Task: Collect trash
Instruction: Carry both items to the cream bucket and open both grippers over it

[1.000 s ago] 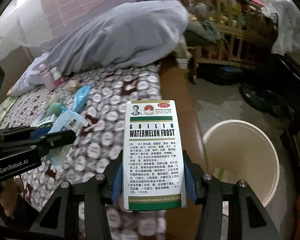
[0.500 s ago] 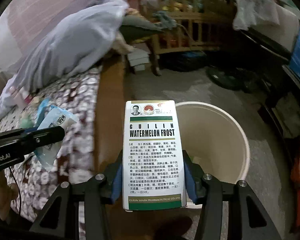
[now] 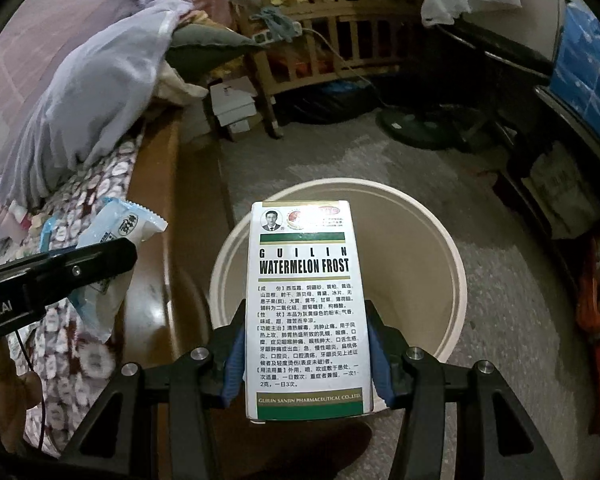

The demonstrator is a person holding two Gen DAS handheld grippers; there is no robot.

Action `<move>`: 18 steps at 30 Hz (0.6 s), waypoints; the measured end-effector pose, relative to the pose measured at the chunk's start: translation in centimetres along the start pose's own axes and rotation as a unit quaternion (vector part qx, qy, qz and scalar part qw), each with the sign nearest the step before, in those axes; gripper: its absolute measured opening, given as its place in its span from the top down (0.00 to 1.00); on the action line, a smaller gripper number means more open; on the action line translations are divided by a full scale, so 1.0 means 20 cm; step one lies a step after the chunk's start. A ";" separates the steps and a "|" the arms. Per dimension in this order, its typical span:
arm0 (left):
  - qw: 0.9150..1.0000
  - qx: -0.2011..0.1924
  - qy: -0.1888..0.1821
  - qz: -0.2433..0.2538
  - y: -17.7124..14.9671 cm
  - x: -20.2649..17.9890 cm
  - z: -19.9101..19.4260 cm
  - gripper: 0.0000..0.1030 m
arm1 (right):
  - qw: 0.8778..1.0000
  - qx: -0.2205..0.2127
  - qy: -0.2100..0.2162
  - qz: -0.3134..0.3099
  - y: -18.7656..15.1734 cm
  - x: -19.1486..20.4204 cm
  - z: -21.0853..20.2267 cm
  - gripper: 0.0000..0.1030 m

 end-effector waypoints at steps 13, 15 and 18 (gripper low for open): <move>0.999 -0.007 -0.034 -0.001 0.00 -0.02 0.04 0.50 | 0.999 0.001 -0.020 0.027 0.01 -0.06 0.03 0.51; 0.999 -0.006 -0.043 -0.008 -0.01 -0.01 0.04 0.49 | 0.999 0.003 -0.021 0.029 0.01 -0.07 0.03 0.51; 0.999 -0.002 -0.036 -0.010 -0.03 0.01 0.03 0.49 | 0.999 0.008 -0.019 0.033 0.01 -0.07 0.04 0.51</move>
Point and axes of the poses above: each gripper's, at about its wrist camera, not at the fingertips, and z roughly the way its jaws point, x to its left, y to its top, the point moved 2 cm from there along z, roughly the way its jaws point
